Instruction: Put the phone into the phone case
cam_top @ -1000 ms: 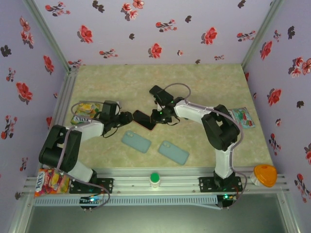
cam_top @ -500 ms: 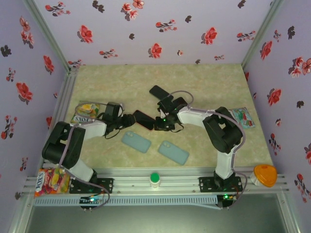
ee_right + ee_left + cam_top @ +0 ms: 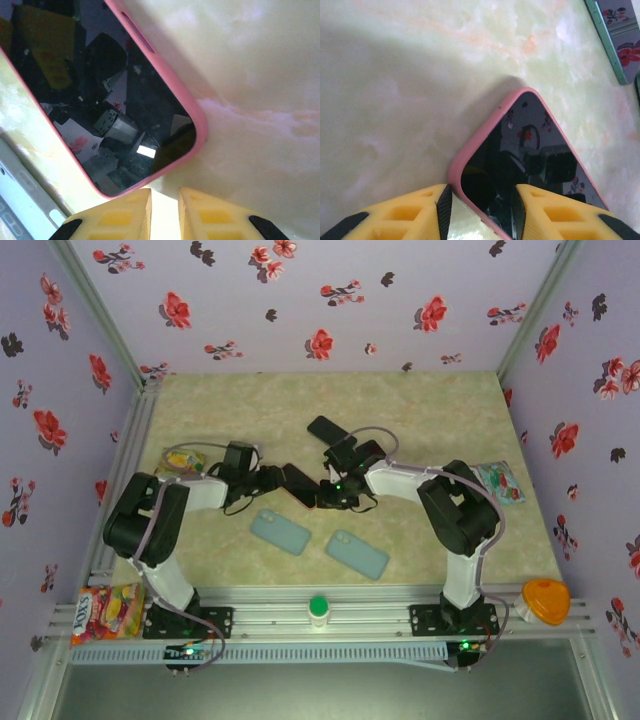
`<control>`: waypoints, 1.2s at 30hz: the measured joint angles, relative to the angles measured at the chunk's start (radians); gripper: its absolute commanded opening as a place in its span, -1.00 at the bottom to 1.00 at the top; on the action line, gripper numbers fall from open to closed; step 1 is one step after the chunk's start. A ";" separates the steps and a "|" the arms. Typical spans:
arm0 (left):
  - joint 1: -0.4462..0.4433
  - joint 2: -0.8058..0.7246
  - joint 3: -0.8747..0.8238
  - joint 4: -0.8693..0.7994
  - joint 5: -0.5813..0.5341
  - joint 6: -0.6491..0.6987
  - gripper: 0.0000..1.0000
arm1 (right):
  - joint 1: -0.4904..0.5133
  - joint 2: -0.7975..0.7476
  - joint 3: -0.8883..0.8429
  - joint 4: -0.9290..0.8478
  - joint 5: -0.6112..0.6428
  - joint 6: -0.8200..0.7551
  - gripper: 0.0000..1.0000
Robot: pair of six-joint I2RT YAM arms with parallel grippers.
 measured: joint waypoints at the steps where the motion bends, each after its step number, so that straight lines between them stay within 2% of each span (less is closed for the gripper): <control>1: 0.000 0.010 0.012 0.000 0.002 0.000 -0.18 | 0.000 0.000 0.000 0.003 0.000 0.000 -0.56; 13: 0.000 0.108 0.144 0.008 0.026 0.000 -0.18 | 0.001 0.001 0.001 0.023 0.010 0.001 -0.52; 21: 0.004 0.114 0.151 0.019 0.027 0.000 -0.18 | 0.001 0.034 0.040 0.029 0.010 0.027 -0.51; 36: 0.054 -0.225 -0.113 -0.005 -0.008 0.000 -0.16 | 0.003 0.169 0.205 0.065 -0.017 0.053 -0.48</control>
